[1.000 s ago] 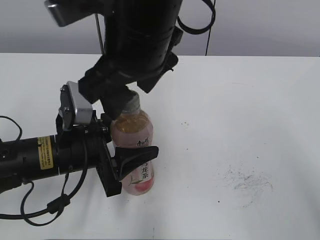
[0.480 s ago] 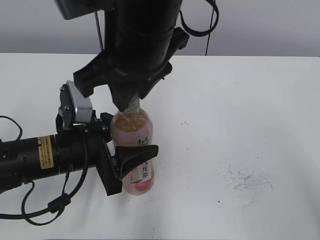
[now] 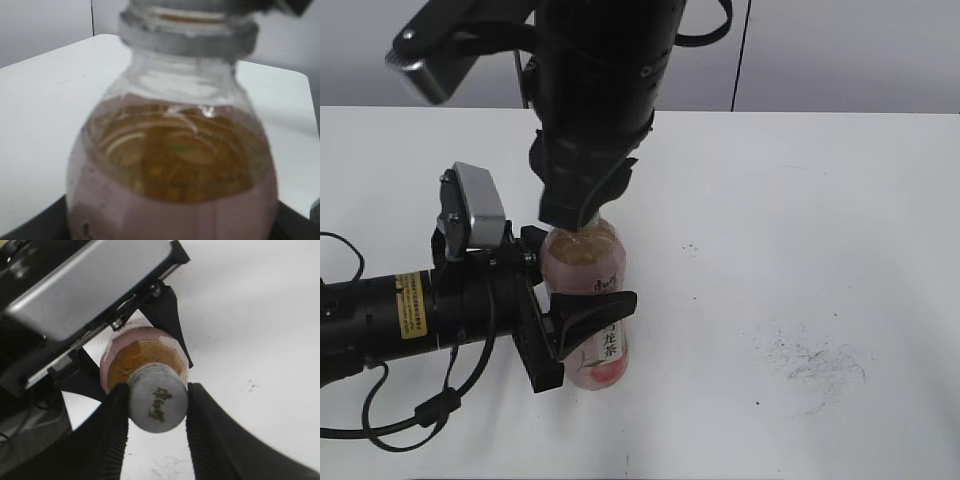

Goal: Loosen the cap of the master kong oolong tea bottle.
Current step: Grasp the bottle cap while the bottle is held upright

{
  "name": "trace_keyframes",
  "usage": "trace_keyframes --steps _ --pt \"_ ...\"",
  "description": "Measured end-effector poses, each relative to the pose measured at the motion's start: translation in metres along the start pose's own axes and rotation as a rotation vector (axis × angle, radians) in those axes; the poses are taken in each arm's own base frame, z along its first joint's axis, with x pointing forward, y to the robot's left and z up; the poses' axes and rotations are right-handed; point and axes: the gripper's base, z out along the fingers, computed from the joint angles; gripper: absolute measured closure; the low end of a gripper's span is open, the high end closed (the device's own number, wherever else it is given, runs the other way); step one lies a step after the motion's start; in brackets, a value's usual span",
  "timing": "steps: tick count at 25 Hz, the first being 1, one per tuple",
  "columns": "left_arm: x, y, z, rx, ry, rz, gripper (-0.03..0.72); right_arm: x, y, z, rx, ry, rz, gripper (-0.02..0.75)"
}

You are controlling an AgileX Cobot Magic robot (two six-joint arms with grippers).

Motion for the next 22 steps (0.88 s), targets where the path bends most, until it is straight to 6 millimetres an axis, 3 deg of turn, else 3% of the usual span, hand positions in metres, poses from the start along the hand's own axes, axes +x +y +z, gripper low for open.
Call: trace_keyframes --steps 19,22 --pt "0.0004 -0.0012 -0.0002 0.011 0.003 0.012 0.261 -0.0018 0.0016 -0.0018 0.002 -0.052 -1.756 0.470" --pt "0.0002 -0.0011 -0.0003 0.012 0.001 0.012 0.261 -0.0022 0.0015 -0.0022 0.010 -0.067 -1.951 0.470"
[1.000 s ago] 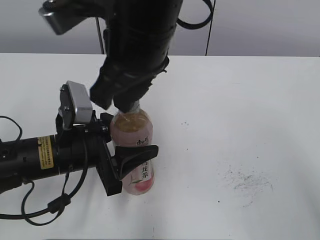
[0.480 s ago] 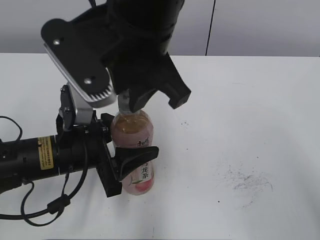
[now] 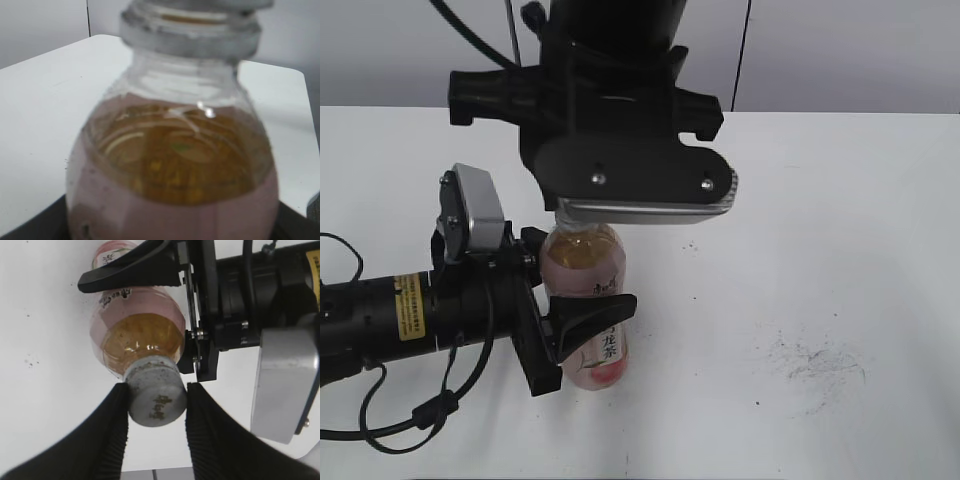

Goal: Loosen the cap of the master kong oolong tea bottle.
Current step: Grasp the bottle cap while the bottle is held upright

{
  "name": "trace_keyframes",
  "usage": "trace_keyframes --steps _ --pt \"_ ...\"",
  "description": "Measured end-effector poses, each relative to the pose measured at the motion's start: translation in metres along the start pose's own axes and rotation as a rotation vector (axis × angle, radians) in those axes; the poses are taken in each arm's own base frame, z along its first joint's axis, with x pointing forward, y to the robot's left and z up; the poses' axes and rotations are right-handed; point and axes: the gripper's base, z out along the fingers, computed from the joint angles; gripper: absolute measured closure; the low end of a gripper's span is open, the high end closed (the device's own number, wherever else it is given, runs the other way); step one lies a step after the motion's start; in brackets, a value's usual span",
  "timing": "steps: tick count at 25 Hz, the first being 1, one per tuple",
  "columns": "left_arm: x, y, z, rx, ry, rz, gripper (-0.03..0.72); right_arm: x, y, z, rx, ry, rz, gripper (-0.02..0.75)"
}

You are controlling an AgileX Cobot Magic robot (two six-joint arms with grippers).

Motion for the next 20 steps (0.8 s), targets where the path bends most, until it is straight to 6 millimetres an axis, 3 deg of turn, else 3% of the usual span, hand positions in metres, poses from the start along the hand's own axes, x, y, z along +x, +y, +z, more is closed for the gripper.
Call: trace_keyframes --steps 8,20 --pt "0.0002 -0.0004 -0.0003 0.001 -0.001 0.000 0.261 0.0003 -0.0004 -0.0019 0.006 0.003 -0.187 0.470" --pt "-0.0009 -0.0019 -0.0001 0.016 -0.012 0.004 0.261 -0.0021 -0.0001 -0.0092 0.011 0.013 -0.215 0.472"
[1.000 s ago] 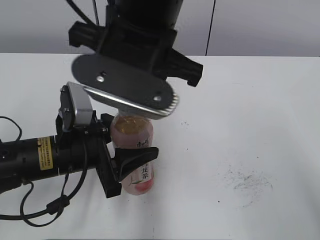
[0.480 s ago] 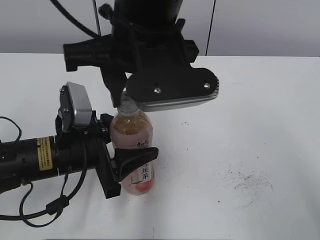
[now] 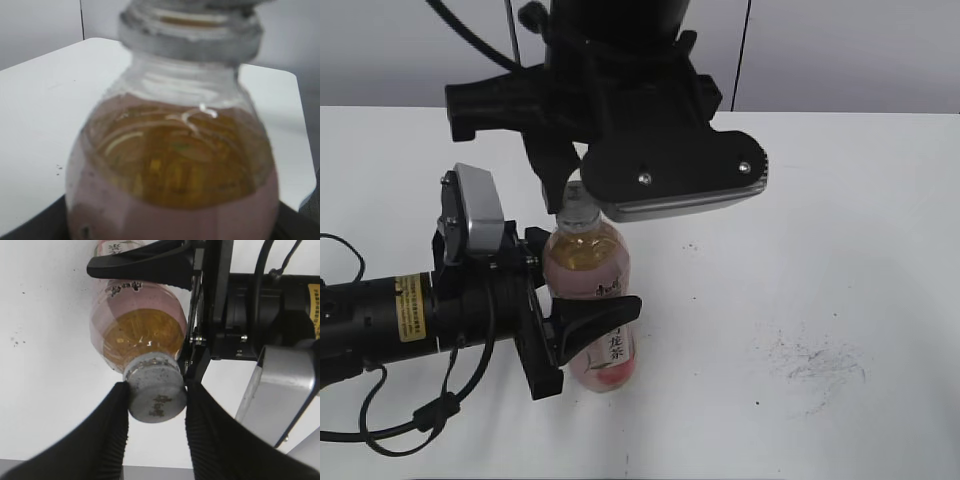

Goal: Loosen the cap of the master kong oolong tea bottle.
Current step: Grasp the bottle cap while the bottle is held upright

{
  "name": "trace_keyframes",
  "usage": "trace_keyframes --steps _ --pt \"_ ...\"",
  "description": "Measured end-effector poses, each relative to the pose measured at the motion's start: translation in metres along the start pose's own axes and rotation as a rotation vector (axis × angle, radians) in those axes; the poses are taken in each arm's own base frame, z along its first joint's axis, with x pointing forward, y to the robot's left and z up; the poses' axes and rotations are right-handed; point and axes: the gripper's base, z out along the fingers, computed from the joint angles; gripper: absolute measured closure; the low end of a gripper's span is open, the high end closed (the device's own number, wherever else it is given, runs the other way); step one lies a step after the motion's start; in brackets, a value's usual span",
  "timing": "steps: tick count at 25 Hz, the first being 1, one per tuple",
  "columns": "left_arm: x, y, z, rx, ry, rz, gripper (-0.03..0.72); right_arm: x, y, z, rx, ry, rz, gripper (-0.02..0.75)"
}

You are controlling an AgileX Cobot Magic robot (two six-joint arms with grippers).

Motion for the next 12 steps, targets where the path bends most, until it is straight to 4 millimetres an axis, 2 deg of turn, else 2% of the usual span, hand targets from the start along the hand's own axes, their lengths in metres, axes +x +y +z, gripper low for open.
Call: trace_keyframes --steps 12 --pt "-0.0019 -0.0002 -0.0002 0.002 -0.005 0.005 0.261 -0.0005 -0.0003 -0.0023 -0.002 0.007 -0.014 0.472"
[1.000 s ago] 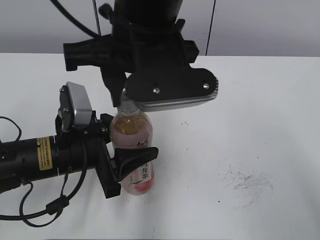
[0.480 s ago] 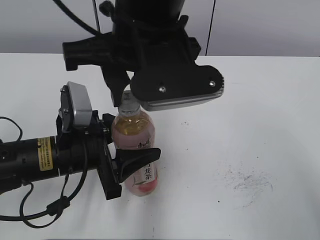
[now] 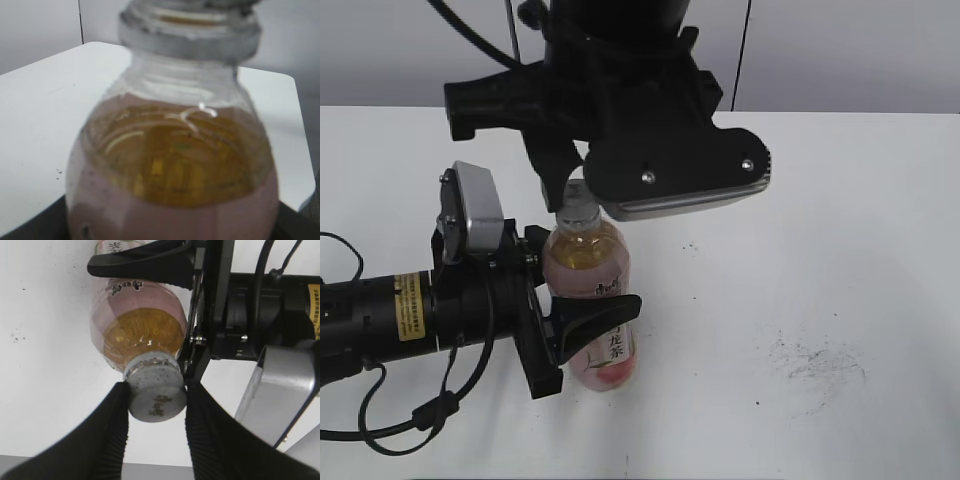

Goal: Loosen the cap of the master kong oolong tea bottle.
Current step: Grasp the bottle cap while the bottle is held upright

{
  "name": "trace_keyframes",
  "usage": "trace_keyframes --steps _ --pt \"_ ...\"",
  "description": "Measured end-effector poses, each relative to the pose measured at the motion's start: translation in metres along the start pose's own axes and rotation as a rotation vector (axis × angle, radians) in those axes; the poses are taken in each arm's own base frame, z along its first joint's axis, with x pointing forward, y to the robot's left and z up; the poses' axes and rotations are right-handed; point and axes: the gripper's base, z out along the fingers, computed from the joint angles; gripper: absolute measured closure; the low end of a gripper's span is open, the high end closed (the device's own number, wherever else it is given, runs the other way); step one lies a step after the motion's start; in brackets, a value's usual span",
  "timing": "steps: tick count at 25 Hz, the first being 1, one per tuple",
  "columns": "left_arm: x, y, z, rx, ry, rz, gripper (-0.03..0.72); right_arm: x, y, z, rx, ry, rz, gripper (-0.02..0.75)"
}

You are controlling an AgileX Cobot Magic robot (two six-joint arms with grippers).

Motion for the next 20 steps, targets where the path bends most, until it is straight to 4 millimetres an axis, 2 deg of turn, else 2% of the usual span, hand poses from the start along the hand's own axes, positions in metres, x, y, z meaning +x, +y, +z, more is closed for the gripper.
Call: trace_keyframes --steps 13,20 --pt "0.0004 -0.0014 0.0000 0.015 0.004 0.009 0.261 -0.0015 -0.0035 -0.0001 0.044 -0.014 -0.206 0.472" --pt "0.0004 -0.0015 0.0000 0.016 0.004 0.010 0.261 -0.0013 -0.0030 -0.0001 0.038 -0.013 -0.183 0.477"
